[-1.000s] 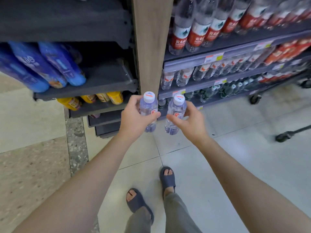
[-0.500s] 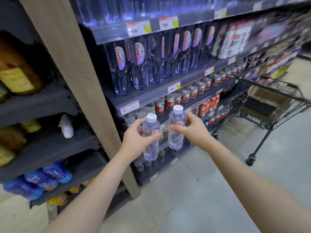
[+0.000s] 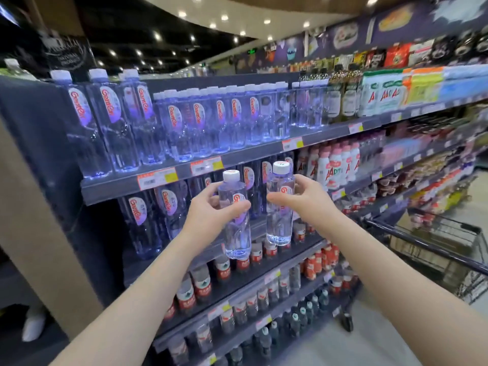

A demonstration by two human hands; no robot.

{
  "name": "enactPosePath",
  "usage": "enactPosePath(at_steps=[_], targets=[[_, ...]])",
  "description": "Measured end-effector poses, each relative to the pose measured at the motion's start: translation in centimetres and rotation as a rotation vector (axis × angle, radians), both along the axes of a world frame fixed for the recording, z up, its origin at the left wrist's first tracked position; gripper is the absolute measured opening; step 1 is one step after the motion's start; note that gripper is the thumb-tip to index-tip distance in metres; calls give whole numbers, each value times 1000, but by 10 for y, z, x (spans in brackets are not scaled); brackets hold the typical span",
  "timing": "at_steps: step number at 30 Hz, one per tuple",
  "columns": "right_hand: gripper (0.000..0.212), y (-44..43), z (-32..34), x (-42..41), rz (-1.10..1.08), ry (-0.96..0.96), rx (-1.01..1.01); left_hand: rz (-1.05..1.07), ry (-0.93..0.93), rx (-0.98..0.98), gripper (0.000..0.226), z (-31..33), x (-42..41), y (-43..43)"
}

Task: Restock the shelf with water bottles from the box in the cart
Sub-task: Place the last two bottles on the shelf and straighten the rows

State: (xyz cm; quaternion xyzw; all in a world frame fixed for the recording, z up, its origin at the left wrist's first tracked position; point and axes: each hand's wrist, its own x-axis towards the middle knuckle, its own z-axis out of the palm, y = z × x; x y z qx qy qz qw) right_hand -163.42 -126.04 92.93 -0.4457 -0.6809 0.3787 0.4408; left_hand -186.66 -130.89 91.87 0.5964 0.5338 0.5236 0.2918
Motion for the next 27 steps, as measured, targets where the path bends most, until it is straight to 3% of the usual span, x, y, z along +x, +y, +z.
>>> enactPosePath(at_steps=[10,14,18,21,27], targets=[[89,119,83,51,-34,-19,133,100,35,83,55,90,73,109],[82,167,101,62,-42,-14,174,150,63,159,56,119,90,160],[57,213,122,81,-33,9,214,125,103,179,63,146,100,204],[61,244,142,94,-21,11,229,113,129,180,68,162,105,236],[39,305,168,109,60,56,267,124,134,185,75,179,120,282]])
